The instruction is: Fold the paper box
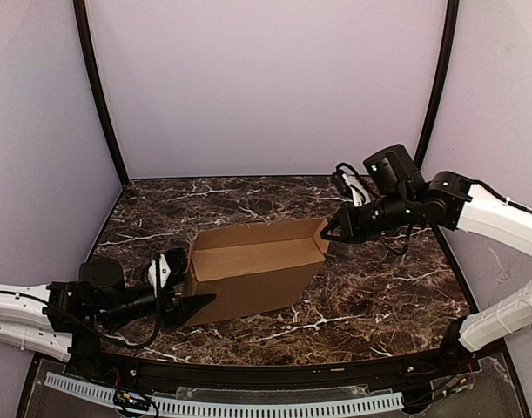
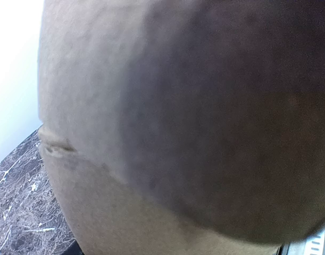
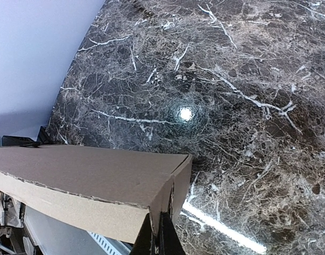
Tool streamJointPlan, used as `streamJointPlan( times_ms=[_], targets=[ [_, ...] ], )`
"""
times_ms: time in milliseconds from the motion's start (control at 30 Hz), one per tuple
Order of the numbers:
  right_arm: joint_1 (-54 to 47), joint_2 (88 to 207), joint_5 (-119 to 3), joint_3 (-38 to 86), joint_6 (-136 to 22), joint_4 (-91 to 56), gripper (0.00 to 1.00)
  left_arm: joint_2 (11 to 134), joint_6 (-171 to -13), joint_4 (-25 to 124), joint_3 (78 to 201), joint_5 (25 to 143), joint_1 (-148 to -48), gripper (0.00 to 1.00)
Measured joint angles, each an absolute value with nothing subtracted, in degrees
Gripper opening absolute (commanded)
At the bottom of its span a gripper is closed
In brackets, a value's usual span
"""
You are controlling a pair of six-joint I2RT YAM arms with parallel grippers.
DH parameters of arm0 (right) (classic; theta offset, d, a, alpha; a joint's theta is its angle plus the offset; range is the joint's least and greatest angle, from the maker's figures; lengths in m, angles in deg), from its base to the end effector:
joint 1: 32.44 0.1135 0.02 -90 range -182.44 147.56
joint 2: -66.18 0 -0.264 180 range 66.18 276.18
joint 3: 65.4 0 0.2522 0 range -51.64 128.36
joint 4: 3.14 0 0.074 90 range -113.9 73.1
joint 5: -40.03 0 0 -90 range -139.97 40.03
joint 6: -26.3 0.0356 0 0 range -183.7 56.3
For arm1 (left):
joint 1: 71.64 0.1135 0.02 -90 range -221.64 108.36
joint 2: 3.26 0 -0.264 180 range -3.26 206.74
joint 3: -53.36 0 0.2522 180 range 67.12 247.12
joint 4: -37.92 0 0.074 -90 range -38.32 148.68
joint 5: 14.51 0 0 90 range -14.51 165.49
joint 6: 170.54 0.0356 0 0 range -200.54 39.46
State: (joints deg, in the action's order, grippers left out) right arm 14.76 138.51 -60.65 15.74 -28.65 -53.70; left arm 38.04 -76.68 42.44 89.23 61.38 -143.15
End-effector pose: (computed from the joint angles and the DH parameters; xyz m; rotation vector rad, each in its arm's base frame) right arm 0.1789 0.2029 0.3311 -0.3647 2.4484 0.9026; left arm 0.0652 -0.1676 0.2451 0.9388 1.5171 -0.6471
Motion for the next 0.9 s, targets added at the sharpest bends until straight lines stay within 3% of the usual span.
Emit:
streamJointPlan(
  times_ms=[533, 900],
  targets=[
    [16.95, 136.52, -59.86, 10.4, -27.36, -47.76, 0.0, 34.63, -80.18, 42.38, 86.54, 62.5, -143.15, 0.01],
    [23.51, 131.78, -49.63, 3.5, -24.43, -43.1, 0.0, 33.99, -82.6, 42.31, 85.27, 63.7, -143.56, 0.01]
  ],
)
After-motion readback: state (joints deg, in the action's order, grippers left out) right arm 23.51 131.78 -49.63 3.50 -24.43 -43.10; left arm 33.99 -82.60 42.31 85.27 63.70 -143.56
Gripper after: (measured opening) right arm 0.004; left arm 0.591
